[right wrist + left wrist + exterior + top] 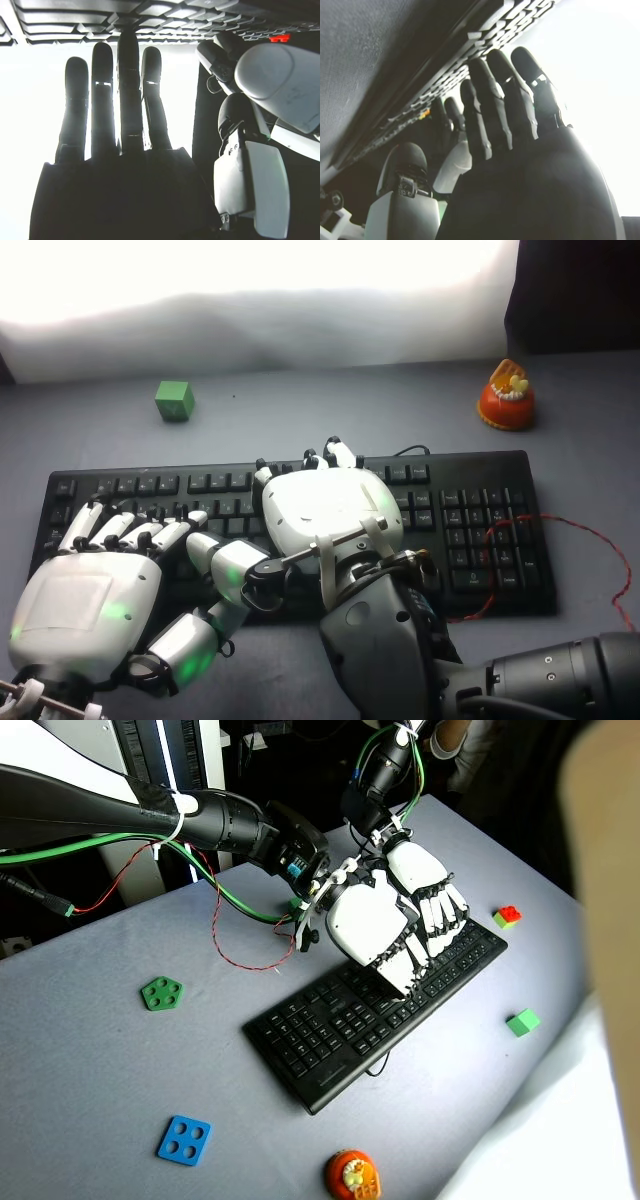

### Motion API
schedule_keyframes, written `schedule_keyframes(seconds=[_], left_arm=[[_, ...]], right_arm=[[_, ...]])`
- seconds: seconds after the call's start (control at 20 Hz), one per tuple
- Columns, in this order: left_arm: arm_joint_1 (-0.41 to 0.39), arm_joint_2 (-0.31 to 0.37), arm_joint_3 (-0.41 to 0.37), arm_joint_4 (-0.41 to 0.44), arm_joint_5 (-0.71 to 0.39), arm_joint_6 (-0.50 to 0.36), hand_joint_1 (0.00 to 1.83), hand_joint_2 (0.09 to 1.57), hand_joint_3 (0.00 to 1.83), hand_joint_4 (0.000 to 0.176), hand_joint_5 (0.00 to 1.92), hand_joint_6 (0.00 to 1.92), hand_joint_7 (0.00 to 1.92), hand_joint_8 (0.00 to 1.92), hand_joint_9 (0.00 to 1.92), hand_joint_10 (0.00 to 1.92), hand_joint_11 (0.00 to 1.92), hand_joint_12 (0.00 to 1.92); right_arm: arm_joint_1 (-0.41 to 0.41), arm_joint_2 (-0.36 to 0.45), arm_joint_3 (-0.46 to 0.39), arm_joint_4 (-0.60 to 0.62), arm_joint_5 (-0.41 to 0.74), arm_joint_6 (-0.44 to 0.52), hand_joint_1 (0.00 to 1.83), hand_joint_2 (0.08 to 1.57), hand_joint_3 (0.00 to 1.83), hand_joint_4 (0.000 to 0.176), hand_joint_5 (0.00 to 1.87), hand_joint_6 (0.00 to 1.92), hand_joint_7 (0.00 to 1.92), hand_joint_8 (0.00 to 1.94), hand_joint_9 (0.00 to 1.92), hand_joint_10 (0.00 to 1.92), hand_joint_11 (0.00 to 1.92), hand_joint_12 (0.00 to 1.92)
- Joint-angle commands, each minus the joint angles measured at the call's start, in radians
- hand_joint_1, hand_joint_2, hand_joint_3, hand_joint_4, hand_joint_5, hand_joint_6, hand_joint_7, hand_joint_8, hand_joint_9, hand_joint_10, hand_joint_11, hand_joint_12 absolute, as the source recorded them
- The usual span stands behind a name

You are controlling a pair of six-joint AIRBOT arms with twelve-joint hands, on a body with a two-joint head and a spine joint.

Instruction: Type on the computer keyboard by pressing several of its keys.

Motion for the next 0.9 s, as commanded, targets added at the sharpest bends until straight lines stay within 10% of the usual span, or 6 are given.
schedule_keyframes(seconds=[0.0, 0.25, 0.35, 0.55, 0.85], left_arm=[[0.001, -0.005, 0.006, 0.044, -0.094, -0.006, 0.10, 1.26, 0.00, 0.023, 0.53, 0.02, 0.59, 0.11, 0.31, 0.65, 0.00, 1.22], [0.002, -0.006, 0.006, 0.043, -0.087, -0.005, 0.08, 1.26, 0.00, 0.001, 0.65, 0.09, 0.65, 0.12, 0.30, 0.60, 0.00, 1.08], [0.002, -0.006, 0.006, 0.043, -0.087, -0.005, 0.11, 1.26, 0.00, 0.029, 0.51, 0.03, 0.70, 0.26, 0.39, 0.65, 0.00, 1.02], [0.001, -0.006, 0.007, 0.043, -0.087, -0.005, 0.09, 1.27, 0.00, 0.000, 0.73, 0.07, 0.58, 0.22, 0.37, 0.58, 0.00, 1.12], [-0.007, -0.002, 0.009, 0.043, -0.087, -0.005, 0.11, 1.27, 0.00, 0.007, 0.61, 0.02, 0.76, 0.14, 0.51, 0.57, 0.00, 1.22]], right_arm=[[-0.004, 0.003, 0.000, -0.015, 0.039, -0.020, 0.06, 1.16, 0.00, 0.000, 0.46, 0.75, 0.52, 0.74, 0.30, 1.11, 0.00, 1.66], [-0.021, 0.004, -0.004, -0.007, 0.034, -0.039, 0.07, 1.16, 0.00, 0.000, 0.49, 0.91, 0.57, 0.95, 0.39, 1.23, 0.03, 1.71], [-0.033, 0.004, -0.004, -0.007, 0.027, -0.032, 0.05, 1.18, 0.00, 0.000, 0.57, 0.73, 0.53, 1.18, 0.39, 1.44, 0.08, 1.80], [-0.039, -0.003, -0.003, -0.006, 0.047, -0.010, 0.04, 1.19, 0.00, 0.000, 0.52, 1.28, 0.60, 0.57, 0.35, 1.05, 0.00, 1.74], [-0.034, -0.012, 0.006, -0.004, 0.058, 0.007, 0.03, 1.18, 0.00, 0.000, 0.74, 0.37, 0.62, 0.92, 0.37, 1.42, 0.10, 1.89]])
